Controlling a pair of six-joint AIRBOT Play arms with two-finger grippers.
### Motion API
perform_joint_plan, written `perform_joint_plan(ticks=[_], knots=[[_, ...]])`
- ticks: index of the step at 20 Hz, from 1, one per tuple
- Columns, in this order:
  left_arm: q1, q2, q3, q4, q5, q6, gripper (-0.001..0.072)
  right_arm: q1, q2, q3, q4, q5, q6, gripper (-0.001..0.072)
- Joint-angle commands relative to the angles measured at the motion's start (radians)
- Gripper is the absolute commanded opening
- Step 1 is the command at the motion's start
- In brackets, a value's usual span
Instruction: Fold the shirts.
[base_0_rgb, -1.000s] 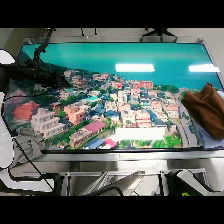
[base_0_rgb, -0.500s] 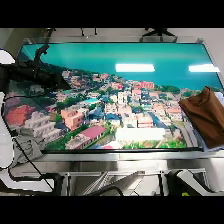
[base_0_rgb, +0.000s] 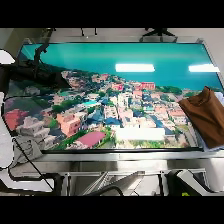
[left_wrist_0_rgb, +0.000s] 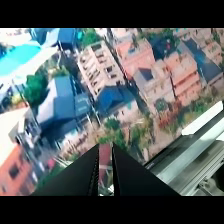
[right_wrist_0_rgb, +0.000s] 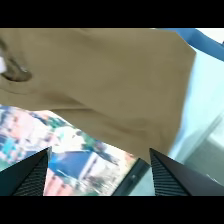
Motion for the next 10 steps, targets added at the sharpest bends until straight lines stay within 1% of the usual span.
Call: perform_joint_plan(ticks=[1,2,3,4,5,7,8,10], knots=[[0.019,0.002,0.001,-0.005,0.004,0.014,0.0099,0.000,-0.001,0.051,0.129,-0.001,0.013,0.0690],[0.030,0.005,0.000,-0.005,0.004,0.014,0.0034,0.001,0.002,0.050,0.176,-0.003,0.008,0.0665],[0.042,0.014,0.000,-0.005,0.005,0.019,0.0006,0.002,0.007,0.049,0.236,-0.001,0.007,0.0419],[0.053,0.027,0.000,-0.005,0.004,0.017,0.0006,0.011,0.018,0.045,0.297,-0.002,0.007,0.0135],[0.061,0.048,-0.001,-0.005,0.005,0.008,0.0006,0.032,0.032,0.042,0.330,-0.008,0.007,0.0085],[0.060,0.114,-0.030,-0.005,0.016,-0.003,0.0006,0.128,0.069,0.038,0.336,-0.023,0.007,0.0067],[0.059,0.165,-0.077,-0.004,0.034,-0.003,0.0005,0.188,0.089,0.029,0.333,-0.023,0.001,0.0018],[0.050,0.282,-0.209,-0.003,0.057,-0.003,0.0006,0.351,0.145,-0.015,0.315,-0.039,-0.014,0.0018]])
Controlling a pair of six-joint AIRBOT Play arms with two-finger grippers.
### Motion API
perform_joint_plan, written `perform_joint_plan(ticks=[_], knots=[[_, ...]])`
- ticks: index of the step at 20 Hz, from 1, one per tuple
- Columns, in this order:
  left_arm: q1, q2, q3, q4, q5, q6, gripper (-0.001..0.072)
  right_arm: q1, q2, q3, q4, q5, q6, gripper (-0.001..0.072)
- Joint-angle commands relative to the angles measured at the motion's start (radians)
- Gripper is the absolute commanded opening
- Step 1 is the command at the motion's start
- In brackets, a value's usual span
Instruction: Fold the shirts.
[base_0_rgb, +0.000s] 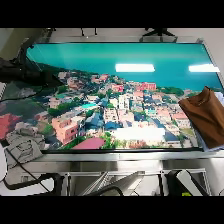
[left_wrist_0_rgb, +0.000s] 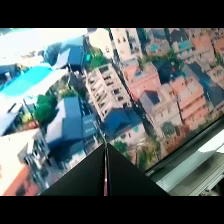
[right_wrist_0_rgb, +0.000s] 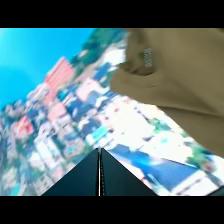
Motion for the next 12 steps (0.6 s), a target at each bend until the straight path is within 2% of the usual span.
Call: perform_joint_plan(ticks=[1,5,8,10,12], knots=[[-0.002,0.182,-0.195,0.002,0.034,-0.006,0.0006,0.261,0.095,-0.074,0.012,-0.035,-0.035,0.0017],[-0.002,0.439,-0.549,0.005,0.080,-0.003,0.0006,0.676,0.269,-0.361,-0.124,-0.163,-0.043,0.0017],[-0.002,0.605,-0.801,0.002,0.095,0.002,0.0006,0.956,0.412,-0.668,-0.138,-0.330,0.014,0.0017],[-0.002,0.687,-0.931,0.003,0.101,0.001,0.0005,1.088,0.459,-0.828,-0.138,-0.423,0.045,0.0017],[-0.002,0.748,-1.010,0.002,0.111,0.001,0.0006,1.148,0.454,-0.902,-0.138,-0.458,0.058,0.0017]])
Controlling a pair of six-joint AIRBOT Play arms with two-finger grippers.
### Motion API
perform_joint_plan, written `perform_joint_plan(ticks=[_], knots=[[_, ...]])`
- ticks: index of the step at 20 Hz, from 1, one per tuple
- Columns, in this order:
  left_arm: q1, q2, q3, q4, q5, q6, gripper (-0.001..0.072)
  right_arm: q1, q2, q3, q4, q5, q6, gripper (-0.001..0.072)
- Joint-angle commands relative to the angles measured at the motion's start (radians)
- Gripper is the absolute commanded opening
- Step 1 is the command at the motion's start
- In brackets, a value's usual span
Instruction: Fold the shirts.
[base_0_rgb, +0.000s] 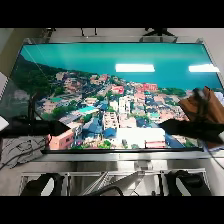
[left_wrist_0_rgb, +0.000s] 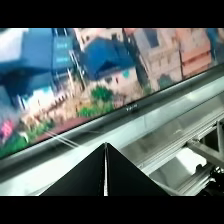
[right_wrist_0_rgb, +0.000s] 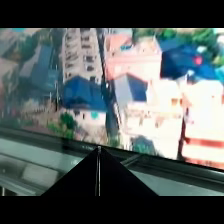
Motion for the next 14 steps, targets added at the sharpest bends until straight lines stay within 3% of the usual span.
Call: perform_joint_plan(ticks=[1,14], knots=[[-0.001,0.127,-0.175,-0.001,0.025,0.001,0.0006,0.153,0.030,-0.167,-0.012,-0.119,0.037,0.0017],[-0.001,0.147,-0.190,-0.001,0.032,0.001,0.0006,0.151,0.014,-0.167,-0.013,-0.155,0.037,0.0018]])
